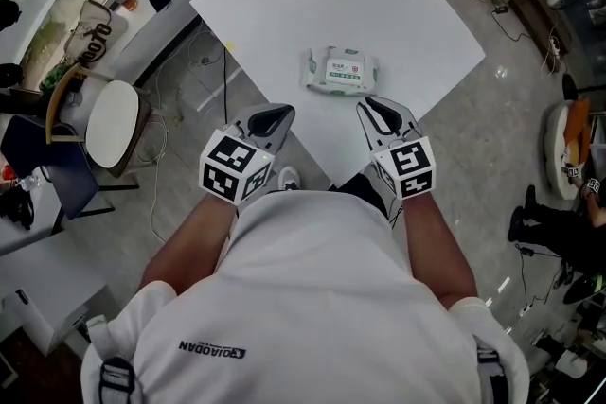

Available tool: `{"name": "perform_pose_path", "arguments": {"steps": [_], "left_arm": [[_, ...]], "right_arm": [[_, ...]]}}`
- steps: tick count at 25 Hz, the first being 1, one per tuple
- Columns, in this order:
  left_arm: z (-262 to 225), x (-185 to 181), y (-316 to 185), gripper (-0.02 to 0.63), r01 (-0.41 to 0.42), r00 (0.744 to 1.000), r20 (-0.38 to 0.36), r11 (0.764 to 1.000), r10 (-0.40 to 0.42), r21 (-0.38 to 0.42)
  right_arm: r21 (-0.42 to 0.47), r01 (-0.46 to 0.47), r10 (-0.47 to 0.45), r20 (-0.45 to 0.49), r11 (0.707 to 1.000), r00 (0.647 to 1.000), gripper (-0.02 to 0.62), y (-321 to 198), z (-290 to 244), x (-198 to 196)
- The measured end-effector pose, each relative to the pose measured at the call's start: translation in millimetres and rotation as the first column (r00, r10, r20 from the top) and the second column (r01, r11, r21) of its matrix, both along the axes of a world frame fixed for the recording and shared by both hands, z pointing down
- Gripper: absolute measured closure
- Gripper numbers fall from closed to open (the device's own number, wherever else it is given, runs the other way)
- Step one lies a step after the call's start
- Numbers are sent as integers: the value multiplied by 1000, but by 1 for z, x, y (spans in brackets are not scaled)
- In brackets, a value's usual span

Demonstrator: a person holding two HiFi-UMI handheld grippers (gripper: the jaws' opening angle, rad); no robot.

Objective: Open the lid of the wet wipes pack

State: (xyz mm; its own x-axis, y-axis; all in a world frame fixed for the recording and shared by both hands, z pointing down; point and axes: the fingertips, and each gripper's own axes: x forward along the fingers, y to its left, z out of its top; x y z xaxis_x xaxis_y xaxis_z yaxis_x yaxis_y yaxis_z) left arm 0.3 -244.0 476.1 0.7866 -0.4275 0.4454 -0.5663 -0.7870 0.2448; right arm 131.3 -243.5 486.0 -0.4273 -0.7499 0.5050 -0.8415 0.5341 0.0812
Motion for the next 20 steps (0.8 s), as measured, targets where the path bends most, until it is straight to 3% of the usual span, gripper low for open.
{"name": "perform_pose_path", "arguments": {"steps": [5,9,20], "left_arm": [[8,-4,-2,601,30,999,14,999,-30,-16],[14,-5,-2,601,55,998,25,998,-54,-32],[22,-7,-3,601,112,992,64,992,-108,-63]], "right_arm": [[-50,51,-58,-153,997,986,531,-19,37,7],[-109,117,-147,-329,987,933,529,-42,76,16],[-222,224,-302,-432,949,850,497,-74,138,9]]}}
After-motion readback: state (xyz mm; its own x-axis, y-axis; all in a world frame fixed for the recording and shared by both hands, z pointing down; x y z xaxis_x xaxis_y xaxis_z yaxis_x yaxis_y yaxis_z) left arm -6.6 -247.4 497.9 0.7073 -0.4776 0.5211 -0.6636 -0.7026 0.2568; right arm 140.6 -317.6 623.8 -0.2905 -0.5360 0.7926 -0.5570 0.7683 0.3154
